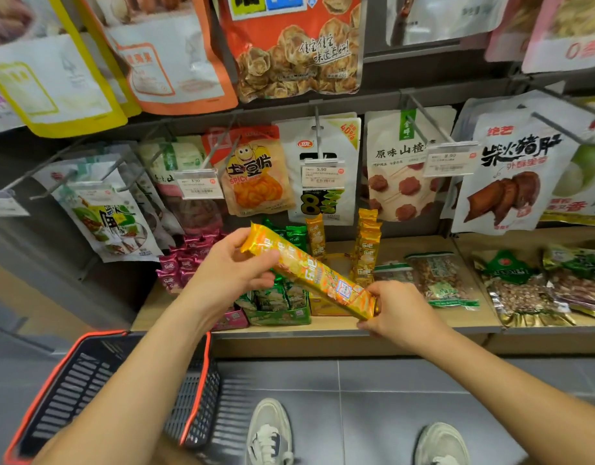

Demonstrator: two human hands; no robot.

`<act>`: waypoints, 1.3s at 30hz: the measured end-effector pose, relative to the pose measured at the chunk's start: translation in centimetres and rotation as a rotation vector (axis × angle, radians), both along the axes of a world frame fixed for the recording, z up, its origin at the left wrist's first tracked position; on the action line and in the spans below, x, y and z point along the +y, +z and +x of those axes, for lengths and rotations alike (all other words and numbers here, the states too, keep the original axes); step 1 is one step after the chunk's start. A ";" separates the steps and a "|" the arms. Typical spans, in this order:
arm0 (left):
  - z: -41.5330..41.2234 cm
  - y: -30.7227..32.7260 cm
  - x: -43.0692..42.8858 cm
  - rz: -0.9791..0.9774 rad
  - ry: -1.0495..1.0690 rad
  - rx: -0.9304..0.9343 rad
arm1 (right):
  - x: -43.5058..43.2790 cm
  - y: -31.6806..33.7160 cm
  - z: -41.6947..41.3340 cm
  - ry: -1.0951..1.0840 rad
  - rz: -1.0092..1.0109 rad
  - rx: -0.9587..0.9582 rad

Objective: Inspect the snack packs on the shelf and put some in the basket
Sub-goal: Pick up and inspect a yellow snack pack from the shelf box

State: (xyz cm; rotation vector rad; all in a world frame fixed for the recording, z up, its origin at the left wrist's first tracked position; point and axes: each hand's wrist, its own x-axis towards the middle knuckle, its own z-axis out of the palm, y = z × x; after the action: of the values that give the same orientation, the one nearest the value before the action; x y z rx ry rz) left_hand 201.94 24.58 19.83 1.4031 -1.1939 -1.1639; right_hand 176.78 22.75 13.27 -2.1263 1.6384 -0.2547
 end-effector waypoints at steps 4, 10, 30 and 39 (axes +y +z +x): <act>-1.9 0.5 -1.5 -0.104 -0.106 -0.323 | -1.8 -1.9 -1.2 -0.009 0.139 0.108; -3.1 -1.1 -4.3 -0.268 -0.087 -0.785 | -5.6 -4.8 -1.5 -0.162 0.333 -0.089; -12.0 -11.7 -20.2 -0.321 -0.180 -1.625 | -13.1 -9.0 -1.9 -0.219 -0.079 -0.316; -9.3 -11.2 -21.5 -0.219 -0.101 -1.797 | -12.0 -8.9 -1.7 -0.259 -0.159 -0.352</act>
State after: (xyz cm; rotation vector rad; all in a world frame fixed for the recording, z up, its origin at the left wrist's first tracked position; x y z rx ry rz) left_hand 192.61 3.05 8.60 2.1439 -2.3872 0.5858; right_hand 175.10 10.73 4.32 -1.8385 1.7187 -0.8153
